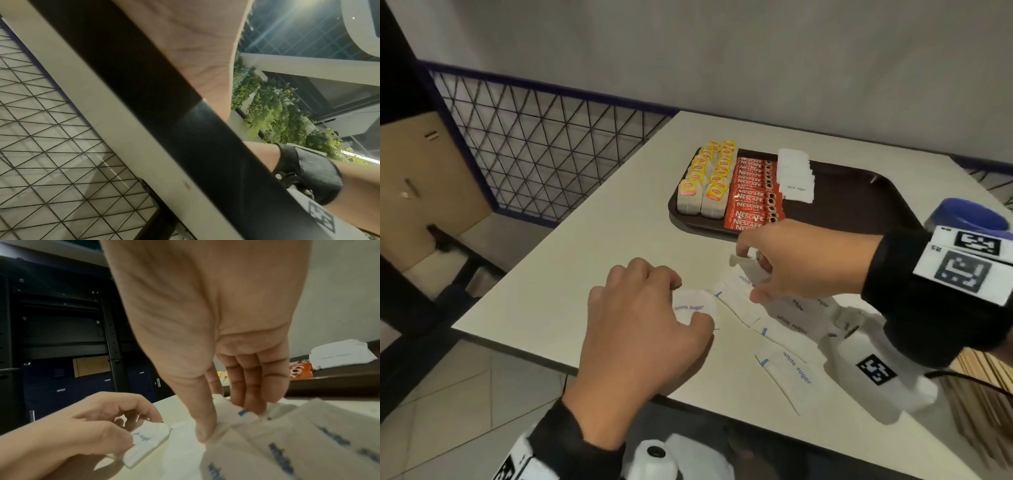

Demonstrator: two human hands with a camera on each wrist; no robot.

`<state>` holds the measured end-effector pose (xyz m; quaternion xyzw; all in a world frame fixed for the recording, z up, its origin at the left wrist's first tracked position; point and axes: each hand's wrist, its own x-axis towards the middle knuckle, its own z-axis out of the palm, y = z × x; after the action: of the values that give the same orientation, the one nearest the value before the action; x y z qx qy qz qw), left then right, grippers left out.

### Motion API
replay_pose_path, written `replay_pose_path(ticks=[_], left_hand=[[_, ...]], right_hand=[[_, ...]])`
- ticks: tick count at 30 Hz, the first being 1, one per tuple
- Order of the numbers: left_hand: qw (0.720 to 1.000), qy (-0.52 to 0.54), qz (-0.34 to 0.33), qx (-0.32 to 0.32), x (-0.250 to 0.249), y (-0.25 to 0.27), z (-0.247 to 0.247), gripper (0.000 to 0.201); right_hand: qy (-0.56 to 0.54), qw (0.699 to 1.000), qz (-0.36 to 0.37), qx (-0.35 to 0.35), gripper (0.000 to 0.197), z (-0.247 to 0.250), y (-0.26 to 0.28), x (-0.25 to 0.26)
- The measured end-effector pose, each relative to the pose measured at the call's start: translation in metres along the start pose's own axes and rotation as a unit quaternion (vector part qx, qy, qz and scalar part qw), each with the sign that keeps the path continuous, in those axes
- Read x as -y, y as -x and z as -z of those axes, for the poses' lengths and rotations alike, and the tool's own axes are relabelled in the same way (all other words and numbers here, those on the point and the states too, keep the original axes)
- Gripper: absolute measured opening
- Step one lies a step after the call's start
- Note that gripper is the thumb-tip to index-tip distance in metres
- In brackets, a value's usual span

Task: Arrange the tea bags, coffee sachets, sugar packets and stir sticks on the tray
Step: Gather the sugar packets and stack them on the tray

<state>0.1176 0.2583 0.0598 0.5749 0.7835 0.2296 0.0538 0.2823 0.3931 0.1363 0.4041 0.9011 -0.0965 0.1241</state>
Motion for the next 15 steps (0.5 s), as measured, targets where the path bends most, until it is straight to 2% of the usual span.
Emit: replay_pose_path(ticks=[2, 10, 15], left_hand=[[1.000, -0.012, -0.004, 0.011, 0.001, -0.001, 0.000, 0.058], [0.996, 0.039, -0.070, 0.031, 0.004, -0.002, -0.004, 0.041], [0.987, 0.141, -0.078, 0.010, 0.006, -0.001, -0.002, 0.018]], right_hand=[[-0.030, 0.999, -0.006, -0.016, 0.060, -0.002, 0.004, 0.001], [-0.074, 0.996, -0.037, -0.034, 0.065, -0.008, 0.016, 0.003], [-0.125, 0.989, -0.063, -0.034, 0.068, -0.005, 0.018, -0.002]])
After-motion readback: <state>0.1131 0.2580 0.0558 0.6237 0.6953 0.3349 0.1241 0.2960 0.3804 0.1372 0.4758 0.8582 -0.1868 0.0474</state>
